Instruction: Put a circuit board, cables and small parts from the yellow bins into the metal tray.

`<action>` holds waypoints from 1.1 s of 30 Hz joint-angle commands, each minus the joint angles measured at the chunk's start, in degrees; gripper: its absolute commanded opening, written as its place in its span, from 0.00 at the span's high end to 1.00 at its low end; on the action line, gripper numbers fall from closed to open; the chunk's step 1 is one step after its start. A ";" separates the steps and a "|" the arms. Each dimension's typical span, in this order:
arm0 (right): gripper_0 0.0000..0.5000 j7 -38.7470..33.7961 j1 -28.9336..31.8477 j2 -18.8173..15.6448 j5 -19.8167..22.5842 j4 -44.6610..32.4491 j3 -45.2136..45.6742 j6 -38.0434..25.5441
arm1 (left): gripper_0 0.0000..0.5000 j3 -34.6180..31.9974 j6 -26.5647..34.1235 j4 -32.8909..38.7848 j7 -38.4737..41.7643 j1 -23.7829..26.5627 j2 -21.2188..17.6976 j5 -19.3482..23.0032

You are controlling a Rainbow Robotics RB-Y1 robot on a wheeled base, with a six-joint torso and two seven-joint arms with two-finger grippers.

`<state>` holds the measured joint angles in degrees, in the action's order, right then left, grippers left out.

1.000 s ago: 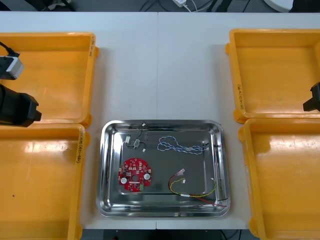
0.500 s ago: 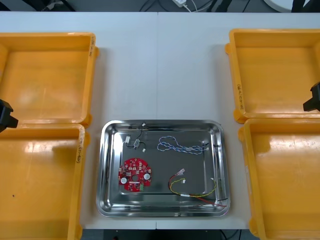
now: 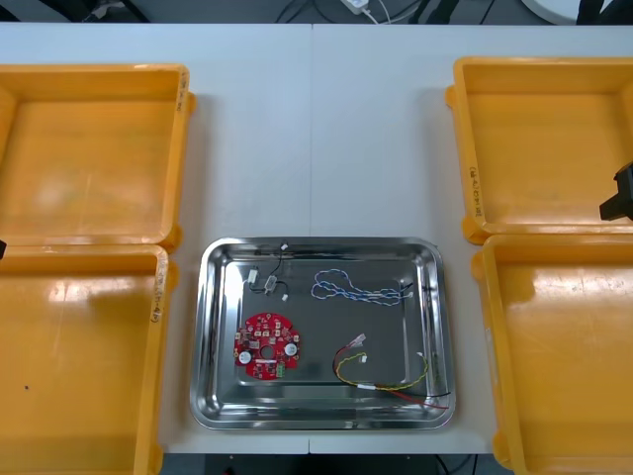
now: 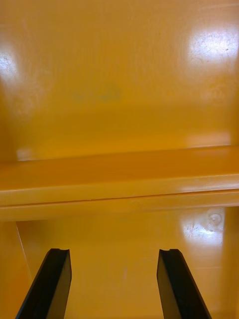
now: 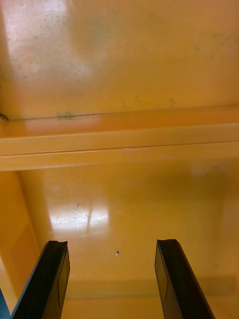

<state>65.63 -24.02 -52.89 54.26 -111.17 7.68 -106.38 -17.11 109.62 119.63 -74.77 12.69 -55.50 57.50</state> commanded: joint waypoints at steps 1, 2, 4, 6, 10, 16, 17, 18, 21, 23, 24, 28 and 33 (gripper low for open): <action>0.00 3.10 0.38 -2.66 0.41 -0.45 1.90 0.21 | 0.00 -2.23 0.06 -0.62 -6.27 -0.82 -2.85 0.78; 0.00 3.10 0.38 -2.66 0.41 -0.45 1.90 0.21 | 0.00 -2.23 -0.11 -0.71 -6.36 -0.82 -2.85 1.04; 0.00 3.10 0.38 -2.66 0.41 -0.45 1.90 0.21 | 0.00 -2.32 -0.46 -1.06 -6.62 -0.82 -2.85 1.30; 0.00 3.10 0.38 -2.66 0.41 -0.45 1.90 0.21 | 0.00 -2.41 -0.64 -1.15 -6.80 -0.91 -2.85 1.57; 0.00 3.10 0.38 -2.66 0.41 -0.45 1.90 0.21 | 0.00 -2.49 -1.08 -1.24 -7.06 -0.91 -2.85 2.18; 0.00 3.10 0.38 -2.66 0.41 -0.45 1.90 0.21 | 0.00 -2.85 -1.61 -1.24 -7.41 -0.91 -2.85 3.15; 0.00 3.10 0.38 -2.66 0.41 -0.45 1.90 0.21 | 0.00 -2.85 -1.78 -1.24 -7.41 -0.82 -2.85 3.24; 0.00 3.10 0.38 -2.66 0.41 -0.45 1.90 0.21 | 0.00 -2.85 -1.87 -1.24 -7.41 -0.91 -2.85 3.32; 0.00 3.10 0.38 -2.66 0.41 -0.45 1.90 0.21 | 0.00 -2.85 -2.04 -1.24 -7.59 -0.82 -2.85 3.50; 0.00 3.10 0.38 -2.66 0.41 -0.45 1.90 0.21 | 0.00 -2.85 -2.31 -1.24 -7.76 -0.82 -2.77 3.59; 0.00 3.10 0.38 -2.66 0.41 -0.45 1.90 0.21 | 0.00 -2.85 -2.31 -1.24 -7.76 -0.82 -2.85 3.59; 0.00 3.10 0.38 -2.66 0.41 -0.45 1.90 0.21 | 0.00 -2.85 -2.40 -1.24 -7.85 -0.91 -2.85 3.68; 0.00 3.10 0.38 -2.66 0.41 -0.45 1.90 0.21 | 0.00 -2.85 -2.40 -1.24 -7.85 -0.91 -2.85 3.68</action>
<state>65.63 -24.02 -52.89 54.26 -111.17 7.68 -106.38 -17.96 107.88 118.25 -76.03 12.68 -55.51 60.66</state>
